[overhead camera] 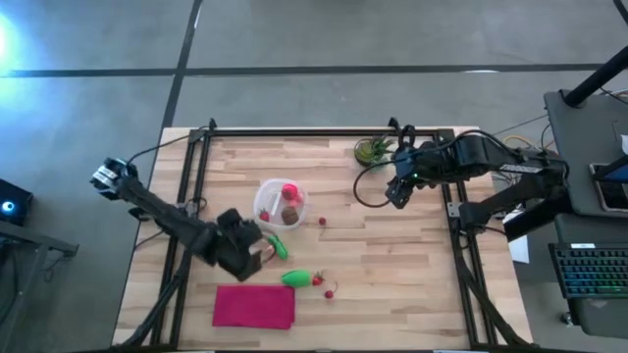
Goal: Pick and placing Produce into tupperware
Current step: Put the pink peach into the transparent bin
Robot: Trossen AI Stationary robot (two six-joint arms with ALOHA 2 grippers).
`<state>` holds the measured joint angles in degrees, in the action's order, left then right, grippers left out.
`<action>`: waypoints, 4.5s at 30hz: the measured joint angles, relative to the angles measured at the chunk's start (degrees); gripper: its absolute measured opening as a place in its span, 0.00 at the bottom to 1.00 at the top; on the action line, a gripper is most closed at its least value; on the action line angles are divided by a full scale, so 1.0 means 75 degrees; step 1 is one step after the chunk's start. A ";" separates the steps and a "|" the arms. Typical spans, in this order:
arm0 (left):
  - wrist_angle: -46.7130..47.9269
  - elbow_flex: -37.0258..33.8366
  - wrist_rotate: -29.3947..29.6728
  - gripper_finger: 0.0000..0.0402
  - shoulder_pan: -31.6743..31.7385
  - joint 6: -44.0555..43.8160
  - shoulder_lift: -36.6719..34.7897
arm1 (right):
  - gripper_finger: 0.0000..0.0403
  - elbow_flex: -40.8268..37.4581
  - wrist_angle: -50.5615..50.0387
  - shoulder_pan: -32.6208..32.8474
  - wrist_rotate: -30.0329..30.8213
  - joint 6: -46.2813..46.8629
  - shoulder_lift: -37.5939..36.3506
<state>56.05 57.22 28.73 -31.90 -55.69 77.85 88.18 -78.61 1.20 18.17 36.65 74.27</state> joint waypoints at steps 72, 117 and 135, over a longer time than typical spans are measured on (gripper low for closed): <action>-0.4101 -0.2064 -0.1315 0.57 0.0606 0.0870 0.0899 | 0.56 -0.1923 0.0725 -0.1115 0.0520 -0.0494 -0.2298; -0.4402 -0.1829 -0.0991 0.22 0.0769 -0.0118 0.1319 | 0.56 -0.1917 0.0720 -0.1116 0.0509 -0.0778 -0.2298; -0.1722 -0.0766 -0.1213 0.23 0.3553 0.2415 -0.1149 | 0.56 -0.1914 0.0792 -0.1118 0.0380 -0.0753 -0.2292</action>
<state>43.14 51.48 19.63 -5.25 -37.58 69.23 73.82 -72.67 -7.18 21.02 31.00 57.08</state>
